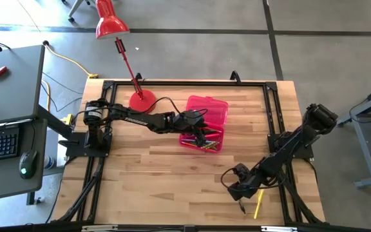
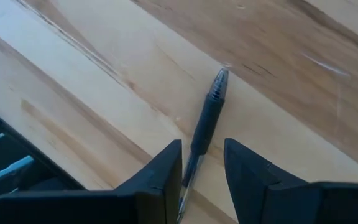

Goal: Pick & place school supplies into a supply box
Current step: Put the black pen into the red supply box

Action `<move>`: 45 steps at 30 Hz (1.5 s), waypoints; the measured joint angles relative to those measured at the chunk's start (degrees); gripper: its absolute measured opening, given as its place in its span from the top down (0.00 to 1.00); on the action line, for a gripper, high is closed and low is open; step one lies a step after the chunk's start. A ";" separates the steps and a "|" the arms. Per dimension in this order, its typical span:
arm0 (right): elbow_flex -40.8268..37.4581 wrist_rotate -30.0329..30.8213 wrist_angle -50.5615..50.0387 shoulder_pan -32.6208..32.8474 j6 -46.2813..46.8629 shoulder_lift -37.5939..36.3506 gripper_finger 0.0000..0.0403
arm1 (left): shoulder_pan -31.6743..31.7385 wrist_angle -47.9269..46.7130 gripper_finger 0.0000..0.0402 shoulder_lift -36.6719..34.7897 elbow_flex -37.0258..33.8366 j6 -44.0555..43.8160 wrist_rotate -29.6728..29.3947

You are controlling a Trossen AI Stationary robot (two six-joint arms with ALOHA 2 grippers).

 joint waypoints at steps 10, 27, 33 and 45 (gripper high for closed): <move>0.20 -0.60 2.76 -0.01 -2.03 4.75 0.75 | 0.02 0.00 0.51 0.00 0.00 0.00 -0.04; -0.02 4.56 3.31 -2.31 -14.13 6.62 0.90 | 0.02 0.00 0.51 0.00 0.00 0.00 -0.26; -0.02 6.65 6.11 -2.71 -14.78 6.68 0.92 | 0.02 0.00 0.51 0.00 0.00 0.00 -0.24; 0.00 10.36 8.60 -2.91 -21.57 6.75 0.96 | 0.02 -2.32 0.51 -0.28 0.00 -0.27 0.54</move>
